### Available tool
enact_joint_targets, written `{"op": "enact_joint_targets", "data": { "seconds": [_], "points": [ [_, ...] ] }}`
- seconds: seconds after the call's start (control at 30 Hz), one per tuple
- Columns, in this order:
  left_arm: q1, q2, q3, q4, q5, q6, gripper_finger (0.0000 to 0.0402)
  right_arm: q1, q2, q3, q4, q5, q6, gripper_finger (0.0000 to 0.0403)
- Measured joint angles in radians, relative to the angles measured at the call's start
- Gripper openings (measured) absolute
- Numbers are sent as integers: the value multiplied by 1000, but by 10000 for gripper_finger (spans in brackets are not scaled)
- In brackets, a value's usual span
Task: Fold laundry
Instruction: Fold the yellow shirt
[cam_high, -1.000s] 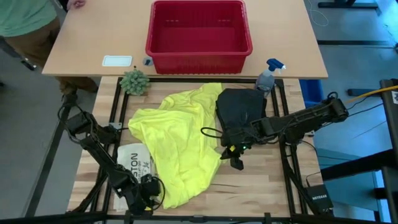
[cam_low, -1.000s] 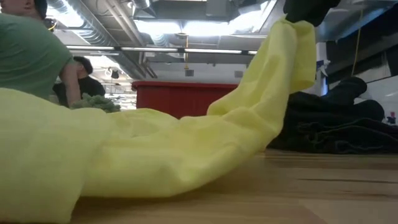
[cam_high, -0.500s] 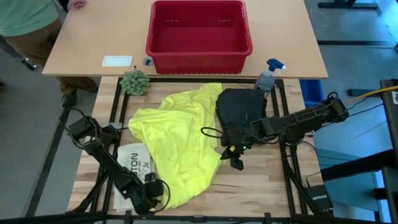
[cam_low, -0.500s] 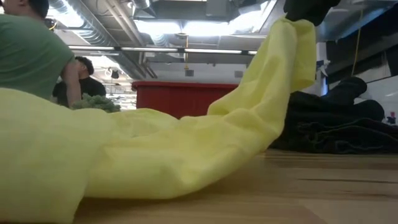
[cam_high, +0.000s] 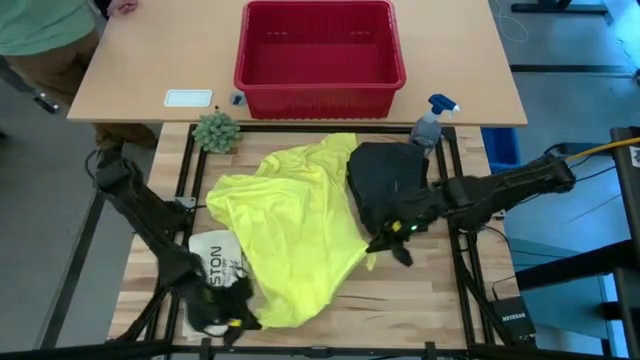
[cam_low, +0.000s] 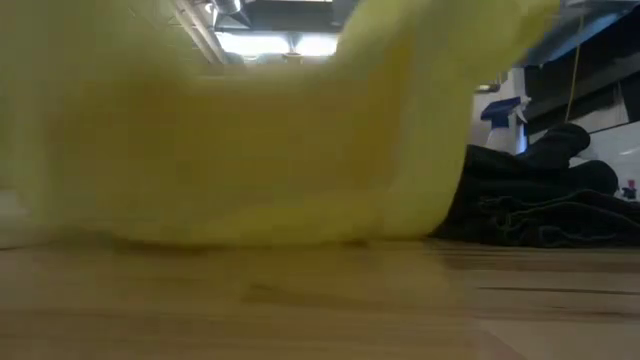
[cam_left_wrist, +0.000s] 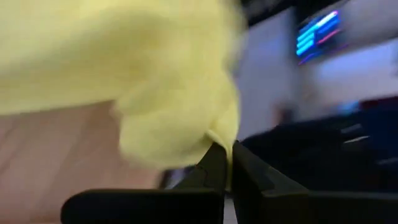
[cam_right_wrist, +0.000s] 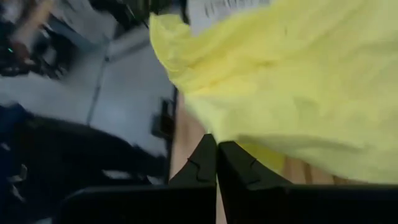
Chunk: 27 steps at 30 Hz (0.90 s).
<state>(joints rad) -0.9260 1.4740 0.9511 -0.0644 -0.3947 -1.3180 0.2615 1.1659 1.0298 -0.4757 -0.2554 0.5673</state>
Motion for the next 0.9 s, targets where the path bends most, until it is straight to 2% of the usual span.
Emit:
{"op": "enact_joint_targets", "data": {
  "seconds": [0.13, 0.23, 0.3, 0.37, 0.47, 0.53, 0.57, 0.67, 0.73, 0.8, 0.9],
  "points": [
    [-79, -168, 15, 232, -282, 209, 1, 0, -117, 0, 87, 27, 5, 0],
    [-133, -259, 15, 449, -441, 537, 1, 0, -182, 40, 164, 28, -21, 0],
    [-154, -302, 15, 638, -491, 851, 1, 0, -203, 100, 195, 40, -74, 0],
    [-157, -334, 15, 836, -499, 1171, 1, 0, -208, 182, 188, 89, -146, 0],
    [-142, -353, 15, 1103, -499, 1592, 1, 0, -186, 322, 150, 225, -243, 0],
    [-122, -353, 15, 1236, -440, 1759, 1, -1, -155, 423, 102, 223, -284, 0],
    [-111, -353, 16, 1263, -359, 1783, 0, -1, -133, 473, 77, 173, -297, 0],
    [-84, -334, 87, 1168, -34, 1771, 0, 6, -51, 629, 44, -37, -310, 0],
    [-81, -297, 179, 1039, 91, 1793, 0, 39, 8, 730, 25, -103, -330, 0],
    [-85, -255, 281, 913, 108, 1890, 0, 68, 54, 828, -58, -67, -396, 0],
    [-86, -221, 409, 859, 62, 2137, 0, 29, 127, 992, -201, 124, -514, 0]
  ]
}}
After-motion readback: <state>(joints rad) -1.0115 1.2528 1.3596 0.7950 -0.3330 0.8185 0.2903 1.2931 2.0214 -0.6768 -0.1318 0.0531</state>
